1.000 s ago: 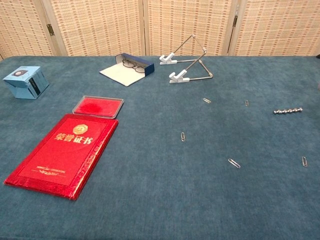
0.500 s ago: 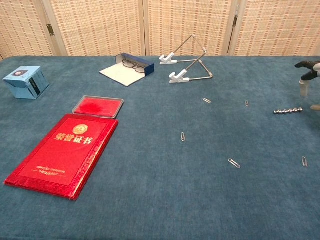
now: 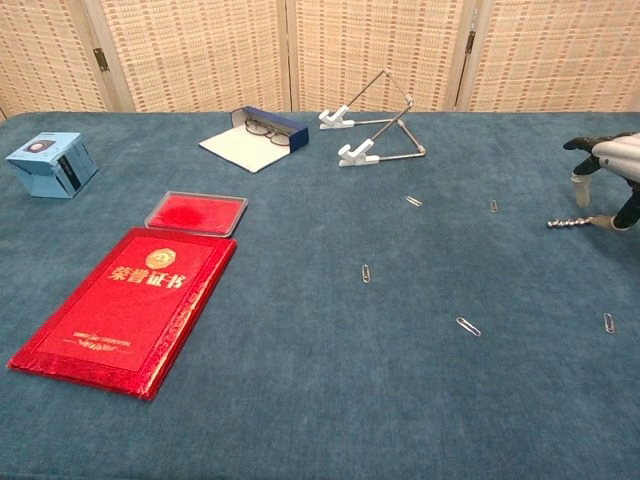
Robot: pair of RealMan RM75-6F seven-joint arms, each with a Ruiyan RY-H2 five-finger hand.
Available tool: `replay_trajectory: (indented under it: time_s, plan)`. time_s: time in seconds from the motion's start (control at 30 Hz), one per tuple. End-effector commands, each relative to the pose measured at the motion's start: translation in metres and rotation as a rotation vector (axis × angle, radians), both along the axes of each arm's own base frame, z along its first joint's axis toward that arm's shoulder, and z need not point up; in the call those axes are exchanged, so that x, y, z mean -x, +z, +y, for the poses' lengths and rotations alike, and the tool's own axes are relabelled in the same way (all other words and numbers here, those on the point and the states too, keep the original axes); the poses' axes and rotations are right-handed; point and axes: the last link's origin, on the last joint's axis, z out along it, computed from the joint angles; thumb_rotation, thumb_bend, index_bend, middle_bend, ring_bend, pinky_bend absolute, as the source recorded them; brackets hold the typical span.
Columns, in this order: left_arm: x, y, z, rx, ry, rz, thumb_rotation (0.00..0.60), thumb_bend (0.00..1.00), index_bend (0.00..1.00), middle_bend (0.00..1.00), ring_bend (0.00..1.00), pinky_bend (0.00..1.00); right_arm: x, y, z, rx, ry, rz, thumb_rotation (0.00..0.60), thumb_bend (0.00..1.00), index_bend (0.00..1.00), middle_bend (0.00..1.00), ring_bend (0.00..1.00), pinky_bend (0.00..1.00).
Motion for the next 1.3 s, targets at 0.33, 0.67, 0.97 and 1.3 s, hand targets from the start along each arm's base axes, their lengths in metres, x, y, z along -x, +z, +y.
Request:
replay_trajectory:
  time_s: [0.33,0.67,0.97,1.3]
  plan:
    - [0.002,0.003,0.001,-0.004,0.006,-0.011,0.600,0.36,0.00,0.09,0.07,0.01,-0.006,-0.021,-0.012,-0.020,-0.001,-0.046,0.600,0.36,0.48,0.00,0.00,0.00]
    - [0.001,0.003,0.000,-0.005,0.003,-0.017,0.600,0.36,0.00,0.09,0.07,0.01,-0.008,-0.026,-0.014,-0.018,0.019,-0.045,0.600,0.36,0.49,0.00,0.00,0.00]
    - [0.003,0.003,0.001,-0.008,0.010,-0.018,0.600,0.36,0.00,0.09,0.07,0.01,-0.007,-0.032,-0.017,-0.023,0.016,-0.045,0.600,0.37,0.51,0.00,0.00,0.00]
    - [0.002,0.004,0.000,-0.008,0.006,-0.023,0.600,0.36,0.00,0.09,0.07,0.01,-0.007,-0.036,-0.018,-0.024,0.015,-0.048,0.600,0.38,0.52,0.00,0.00,0.00]
